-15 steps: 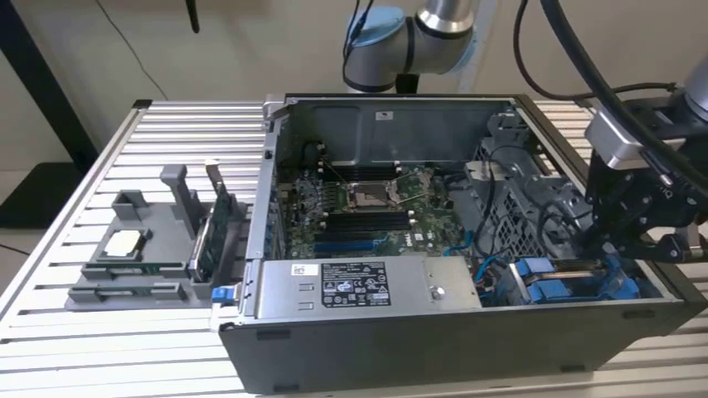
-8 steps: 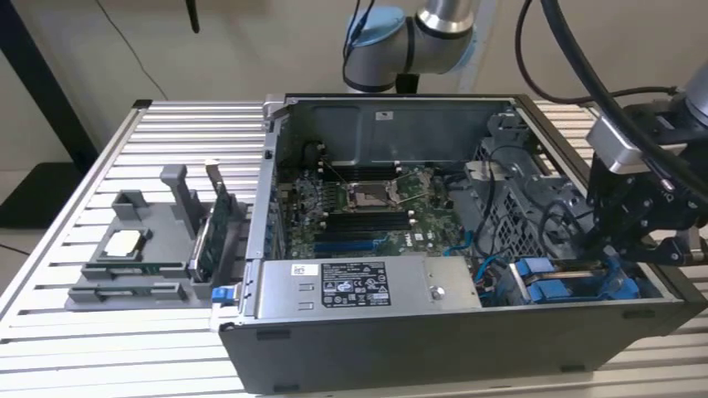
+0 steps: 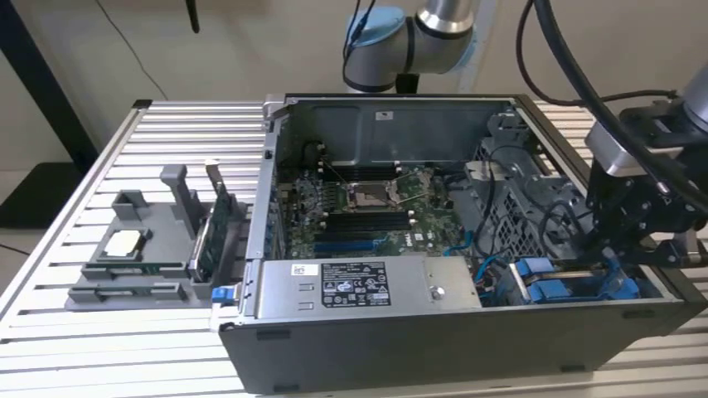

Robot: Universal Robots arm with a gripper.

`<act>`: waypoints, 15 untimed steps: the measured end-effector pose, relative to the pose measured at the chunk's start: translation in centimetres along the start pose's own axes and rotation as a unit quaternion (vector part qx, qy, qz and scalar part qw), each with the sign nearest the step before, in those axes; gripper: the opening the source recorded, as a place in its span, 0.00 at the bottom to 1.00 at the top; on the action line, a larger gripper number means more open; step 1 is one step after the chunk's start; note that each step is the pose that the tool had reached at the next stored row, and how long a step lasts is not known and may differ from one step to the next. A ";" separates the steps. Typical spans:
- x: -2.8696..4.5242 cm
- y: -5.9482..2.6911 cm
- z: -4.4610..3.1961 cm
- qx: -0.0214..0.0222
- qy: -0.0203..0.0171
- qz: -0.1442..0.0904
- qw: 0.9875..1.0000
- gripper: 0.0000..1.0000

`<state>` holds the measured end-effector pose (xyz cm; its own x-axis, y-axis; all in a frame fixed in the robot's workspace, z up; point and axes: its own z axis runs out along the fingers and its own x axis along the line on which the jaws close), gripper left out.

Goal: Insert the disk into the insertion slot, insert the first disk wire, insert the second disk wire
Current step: 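Insert the first disk wire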

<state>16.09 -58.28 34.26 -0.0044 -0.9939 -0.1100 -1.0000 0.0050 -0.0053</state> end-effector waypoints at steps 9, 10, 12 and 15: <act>-0.06 -0.04 0.30 0.001 0.000 0.010 1.000 0.19; -0.07 -0.07 0.32 0.001 0.000 0.011 1.000 0.19; -0.07 -0.10 0.42 0.001 0.000 0.013 1.000 0.19; -0.06 -0.11 0.56 0.002 0.000 0.016 1.000 0.19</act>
<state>16.21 -58.16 33.71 -0.0373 -0.9933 -0.1098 -0.9993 0.0381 -0.0053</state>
